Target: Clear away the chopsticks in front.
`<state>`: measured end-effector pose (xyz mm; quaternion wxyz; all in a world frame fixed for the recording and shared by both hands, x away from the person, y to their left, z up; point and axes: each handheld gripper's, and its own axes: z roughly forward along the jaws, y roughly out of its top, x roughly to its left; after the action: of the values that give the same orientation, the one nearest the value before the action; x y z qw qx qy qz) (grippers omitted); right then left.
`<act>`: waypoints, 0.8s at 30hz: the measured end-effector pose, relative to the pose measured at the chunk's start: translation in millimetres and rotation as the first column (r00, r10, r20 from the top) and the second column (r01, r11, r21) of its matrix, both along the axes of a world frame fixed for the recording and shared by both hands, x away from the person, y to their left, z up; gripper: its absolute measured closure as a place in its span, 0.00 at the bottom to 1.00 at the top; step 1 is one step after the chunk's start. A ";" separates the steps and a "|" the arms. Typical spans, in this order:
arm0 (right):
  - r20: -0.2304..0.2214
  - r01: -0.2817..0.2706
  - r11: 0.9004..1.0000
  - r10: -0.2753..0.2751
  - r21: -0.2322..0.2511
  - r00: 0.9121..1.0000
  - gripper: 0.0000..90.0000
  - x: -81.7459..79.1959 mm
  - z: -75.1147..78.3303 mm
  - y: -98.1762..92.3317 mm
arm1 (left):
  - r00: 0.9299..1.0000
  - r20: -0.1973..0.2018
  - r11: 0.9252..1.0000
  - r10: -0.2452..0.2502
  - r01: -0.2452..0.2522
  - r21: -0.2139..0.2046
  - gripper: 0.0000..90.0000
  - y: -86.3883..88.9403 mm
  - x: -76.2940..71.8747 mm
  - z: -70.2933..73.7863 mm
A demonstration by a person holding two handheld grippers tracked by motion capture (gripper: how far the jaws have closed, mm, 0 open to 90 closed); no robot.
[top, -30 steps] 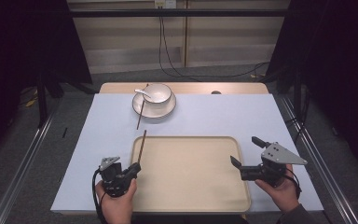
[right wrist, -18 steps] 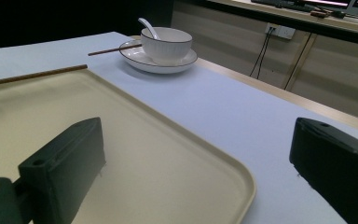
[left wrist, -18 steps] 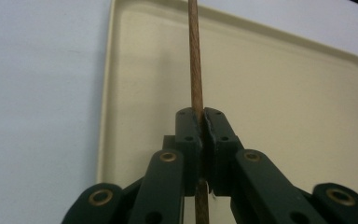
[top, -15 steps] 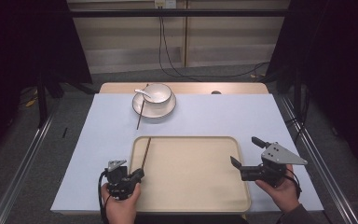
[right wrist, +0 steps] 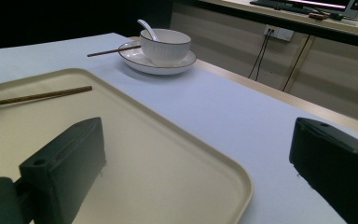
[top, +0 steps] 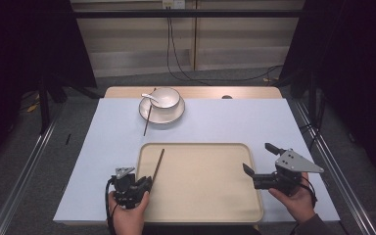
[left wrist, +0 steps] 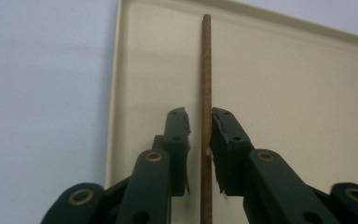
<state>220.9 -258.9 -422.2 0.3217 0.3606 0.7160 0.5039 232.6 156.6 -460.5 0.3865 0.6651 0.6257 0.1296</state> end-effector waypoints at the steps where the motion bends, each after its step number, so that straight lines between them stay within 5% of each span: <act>1: -0.005 -0.010 1.000 0.010 -0.005 1.000 0.03 -0.2 0.1 -0.1 | 1.000 0.008 1.000 0.007 -0.007 -0.010 0.83 0.5 1.2 1.3; 9: -0.004 -0.003 1.000 0.003 0.002 1.000 0.03 0.6 -0.1 -0.1 | 0.996 0.086 0.999 -0.009 0.012 -0.032 0.65 5.1 22.8 23.7; 10: -0.006 -0.009 1.000 0.009 -0.001 1.000 0.03 1.1 -0.5 -0.5 | 0.993 0.120 1.000 -0.012 0.014 -0.012 0.56 6.2 31.4 30.0; 14: -0.003 -0.005 1.000 0.005 0.002 1.000 0.03 0.5 -0.1 0.2 | 0.992 0.125 1.000 -0.004 0.007 -0.021 0.47 10.0 45.2 35.7; 24: -0.007 -0.012 1.000 0.012 -0.001 1.000 0.03 0.0 -0.1 0.0 | 0.987 0.161 0.999 -0.013 0.006 0.048 0.32 11.0 87.6 39.6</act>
<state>221.0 -258.9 -422.3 0.3163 0.3580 0.7195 0.5042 320.1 167.6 -420.8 0.4203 0.6645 0.5860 0.1960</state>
